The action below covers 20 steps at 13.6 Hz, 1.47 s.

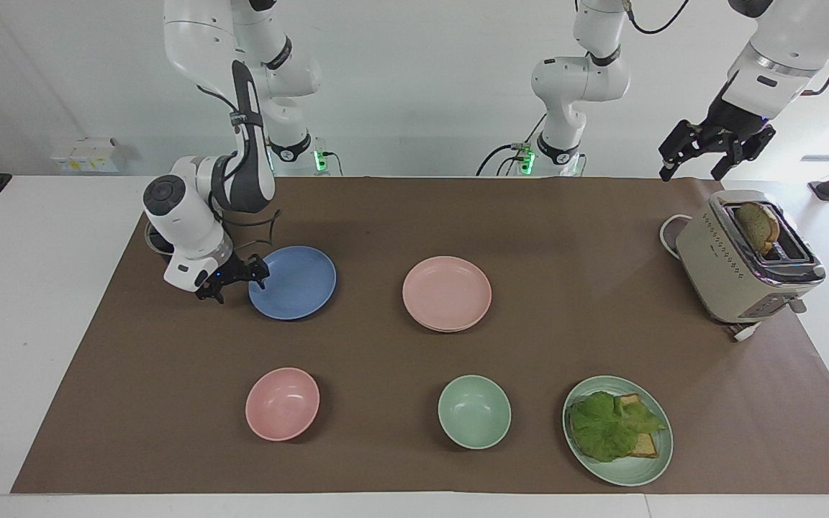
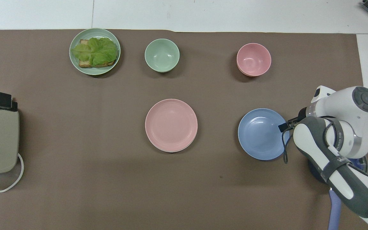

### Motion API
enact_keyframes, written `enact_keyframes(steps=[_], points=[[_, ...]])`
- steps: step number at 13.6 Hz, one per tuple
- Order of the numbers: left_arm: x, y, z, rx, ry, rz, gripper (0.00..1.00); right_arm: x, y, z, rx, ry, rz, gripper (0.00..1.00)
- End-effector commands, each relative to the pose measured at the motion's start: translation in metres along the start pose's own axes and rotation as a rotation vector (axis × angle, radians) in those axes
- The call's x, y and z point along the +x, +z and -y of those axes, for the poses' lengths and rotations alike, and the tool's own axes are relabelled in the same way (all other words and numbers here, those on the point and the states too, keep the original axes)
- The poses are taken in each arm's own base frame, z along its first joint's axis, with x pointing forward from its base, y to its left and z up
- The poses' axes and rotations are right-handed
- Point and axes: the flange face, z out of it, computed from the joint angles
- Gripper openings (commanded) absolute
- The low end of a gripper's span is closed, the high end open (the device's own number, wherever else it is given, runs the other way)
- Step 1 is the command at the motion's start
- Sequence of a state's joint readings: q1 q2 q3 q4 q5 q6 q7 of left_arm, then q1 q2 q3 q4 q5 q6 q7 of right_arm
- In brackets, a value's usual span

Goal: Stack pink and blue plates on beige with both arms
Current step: 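Grasp the blue plate rim and carry it toward the pink plate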

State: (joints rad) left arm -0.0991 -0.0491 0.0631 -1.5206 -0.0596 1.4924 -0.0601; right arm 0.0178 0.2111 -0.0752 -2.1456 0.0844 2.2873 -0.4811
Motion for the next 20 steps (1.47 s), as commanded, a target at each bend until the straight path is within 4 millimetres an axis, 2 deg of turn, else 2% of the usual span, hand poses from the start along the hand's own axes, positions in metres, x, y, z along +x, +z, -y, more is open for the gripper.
enact_keyframes(steps=[1,2,3,5,6,7,10,12,15,18,20], points=[[-0.006,-0.002,0.002,0.013,0.003,0.006,1.00,-0.005,0.000,0.001,0.023,-0.014,-0.004,0.99],[-0.006,-0.002,0.002,0.015,0.005,0.006,1.00,-0.008,0.000,0.002,0.034,-0.014,0.014,0.90],[-0.006,-0.002,0.001,0.013,0.005,0.006,1.00,-0.011,0.002,0.005,0.051,-0.013,0.042,0.76],[-0.006,-0.002,0.002,0.015,0.003,0.006,1.00,-0.014,0.002,0.006,0.069,-0.002,0.054,0.43],[-0.006,-0.003,0.002,0.013,0.003,0.005,1.00,-0.014,0.003,0.006,0.075,0.018,0.054,0.17],[-0.006,-0.002,0.002,0.015,0.003,0.006,1.00,-0.014,0.003,0.007,0.079,0.061,0.052,0.00],[-0.006,-0.002,0.002,0.013,0.003,0.006,1.00,0.004,-0.006,0.013,0.090,0.045,0.077,0.00],[-0.006,-0.002,0.002,0.013,0.003,0.006,1.00,0.012,-0.030,0.015,0.096,0.032,0.081,0.00],[-0.006,-0.002,0.001,0.013,0.003,0.006,1.00,0.007,-0.072,0.017,0.092,0.022,0.043,0.00],[-0.006,-0.002,0.002,0.013,0.002,0.006,1.00,0.014,-0.112,0.030,0.100,0.006,0.026,0.00],[-0.006,-0.002,0.002,0.013,0.002,0.006,1.00,0.030,-0.127,0.052,0.129,0.015,0.019,0.00]])
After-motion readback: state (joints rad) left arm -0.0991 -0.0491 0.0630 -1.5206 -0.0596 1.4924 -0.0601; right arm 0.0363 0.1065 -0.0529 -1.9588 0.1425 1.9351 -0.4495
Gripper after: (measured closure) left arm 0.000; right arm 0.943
